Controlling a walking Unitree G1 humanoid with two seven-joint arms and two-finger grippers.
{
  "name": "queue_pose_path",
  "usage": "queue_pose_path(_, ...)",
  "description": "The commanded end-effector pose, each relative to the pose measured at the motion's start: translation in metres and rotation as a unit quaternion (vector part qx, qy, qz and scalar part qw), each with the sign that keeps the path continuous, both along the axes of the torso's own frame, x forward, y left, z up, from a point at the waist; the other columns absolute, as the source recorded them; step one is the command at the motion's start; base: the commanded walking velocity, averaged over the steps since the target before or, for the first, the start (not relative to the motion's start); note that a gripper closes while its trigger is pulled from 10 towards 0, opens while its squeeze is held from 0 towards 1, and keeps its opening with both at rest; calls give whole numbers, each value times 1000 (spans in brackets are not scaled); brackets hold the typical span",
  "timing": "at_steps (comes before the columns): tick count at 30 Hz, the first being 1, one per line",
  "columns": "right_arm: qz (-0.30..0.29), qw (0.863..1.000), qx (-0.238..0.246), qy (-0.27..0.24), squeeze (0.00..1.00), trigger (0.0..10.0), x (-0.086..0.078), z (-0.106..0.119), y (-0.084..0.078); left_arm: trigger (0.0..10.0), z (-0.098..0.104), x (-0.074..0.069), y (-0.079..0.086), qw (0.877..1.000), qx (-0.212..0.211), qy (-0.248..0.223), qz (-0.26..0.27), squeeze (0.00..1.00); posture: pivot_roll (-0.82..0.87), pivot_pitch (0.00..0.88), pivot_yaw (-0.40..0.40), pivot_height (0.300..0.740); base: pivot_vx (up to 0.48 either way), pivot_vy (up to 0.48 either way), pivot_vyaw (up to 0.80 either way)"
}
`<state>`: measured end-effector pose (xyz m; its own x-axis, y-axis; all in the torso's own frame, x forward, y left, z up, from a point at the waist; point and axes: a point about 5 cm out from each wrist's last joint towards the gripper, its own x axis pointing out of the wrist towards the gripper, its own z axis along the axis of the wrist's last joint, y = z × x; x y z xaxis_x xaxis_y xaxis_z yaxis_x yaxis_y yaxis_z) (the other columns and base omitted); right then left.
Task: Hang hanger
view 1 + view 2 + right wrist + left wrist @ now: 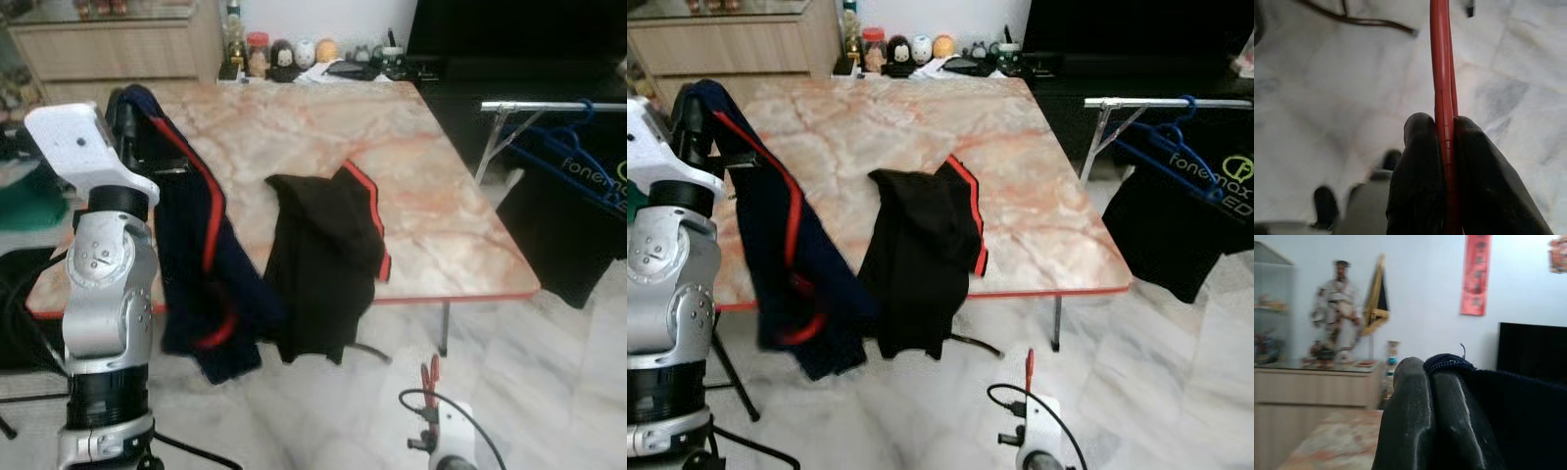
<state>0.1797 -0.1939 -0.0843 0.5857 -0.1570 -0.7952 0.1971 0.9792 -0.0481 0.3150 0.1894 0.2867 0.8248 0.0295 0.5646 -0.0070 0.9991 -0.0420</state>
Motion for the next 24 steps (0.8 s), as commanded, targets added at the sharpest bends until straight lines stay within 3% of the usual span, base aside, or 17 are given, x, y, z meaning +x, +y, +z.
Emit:
queue_pose_path(1, -8, 1000, -5, 1, 0, 10000, 0, 1, -5, 10000, 16, 6, -7, 999, 20, -24, -24, 0, 77, 0, -34, 740, 480, 0, 0)
queue_pose_path(6, -9, 1000, -4, 0, 0, 10000, 0, 1, -4, 10000, 39, 24, -7, 998, 45, -39, -30, 0, 82, 0, -34, 740, 480, 0, 0)
queue_pose_path(8, -9, 1000, -4, 0, 0, 10000, 1, 1, -4, 10000, 60, 35, -9, 996, 56, -54, -38, 0, 93, 0, -36, 740, 480, 0, 0)
queue_pose_path(13, -7, 1000, -3, 0, 0, 10000, 1, 1, -4, 10000, 81, 43, -12, 994, 64, -70, -52, 0, 97, 0, -38, 740, 480, 0, 0)
queue_pose_path(16, -7, 1000, -3, 1, 0, 10000, 1, 1, -4, 10000, 71, 47, -14, 995, 50, -36, -77, 0, 100, 0, -32, 740, 0, 0, 0)
queue_pose_path(19, -8, 1000, -3, 1, 0, 10000, 0, 1, -4, 10000, 45, 42, -14, 994, 46, -9, -95, 0, 97, 0, -28, 740, 0, 0, 0)
queue_pose_path(20, -8, 1000, -3, 1, 0, 10000, 0, 1, -4, 10000, 45, 42, -14, 994, 46, -9, -95, 0, 97, 0, -28, 740, 0, 0, 0)
queue_pose_path(21, -8, 1000, -3, 2, 0, 10000, 0, 0, -4, 10000, 30, 38, -13, 993, 41, 8, -107, 0, 94, 0, -29, 740, 0, 0, 0)
queue_pose_path(22, -7, 1000, -4, 3, 0, 10000, -1, 0, -4, 10000, -4, 26, -11, 991, 27, 55, -119, 0, 98, 0, -32, 740, 0, 0, 0)
queue_pose_path(24, -4, 1000, -5, 5, 0, 10000, -1, 0, -4, 10000, -27, 16, -10, 988, 19, 85, -128, 0, 98, 0, -32, 740, 0, 0, 0)
